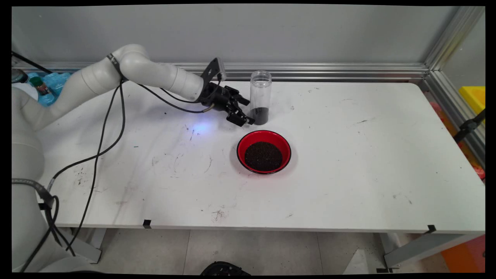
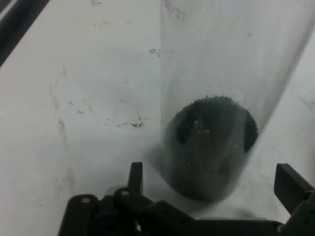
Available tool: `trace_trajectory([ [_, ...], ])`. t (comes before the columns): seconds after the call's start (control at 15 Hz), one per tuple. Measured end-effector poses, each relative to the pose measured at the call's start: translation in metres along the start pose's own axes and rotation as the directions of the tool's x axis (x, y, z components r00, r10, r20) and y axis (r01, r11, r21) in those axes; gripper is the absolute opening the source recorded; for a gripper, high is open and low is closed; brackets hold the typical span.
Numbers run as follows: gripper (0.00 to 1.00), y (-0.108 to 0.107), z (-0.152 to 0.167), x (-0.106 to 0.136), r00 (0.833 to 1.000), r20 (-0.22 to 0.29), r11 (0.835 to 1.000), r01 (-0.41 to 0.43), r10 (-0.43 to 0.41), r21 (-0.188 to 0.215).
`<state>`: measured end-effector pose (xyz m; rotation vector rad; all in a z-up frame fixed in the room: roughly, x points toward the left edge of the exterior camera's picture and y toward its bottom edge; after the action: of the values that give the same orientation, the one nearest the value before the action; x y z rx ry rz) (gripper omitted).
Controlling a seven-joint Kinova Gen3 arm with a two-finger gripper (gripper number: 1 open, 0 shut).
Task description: Pick up the black seasoning powder from the table
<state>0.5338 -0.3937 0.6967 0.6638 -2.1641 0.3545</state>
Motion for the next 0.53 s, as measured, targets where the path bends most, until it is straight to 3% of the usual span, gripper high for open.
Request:
trace_trajectory([
  [0.53,1.0,-0.004,0.022,-0.003,1.0,-0.012,1.0,-0.003,0.003,-0.012],
])
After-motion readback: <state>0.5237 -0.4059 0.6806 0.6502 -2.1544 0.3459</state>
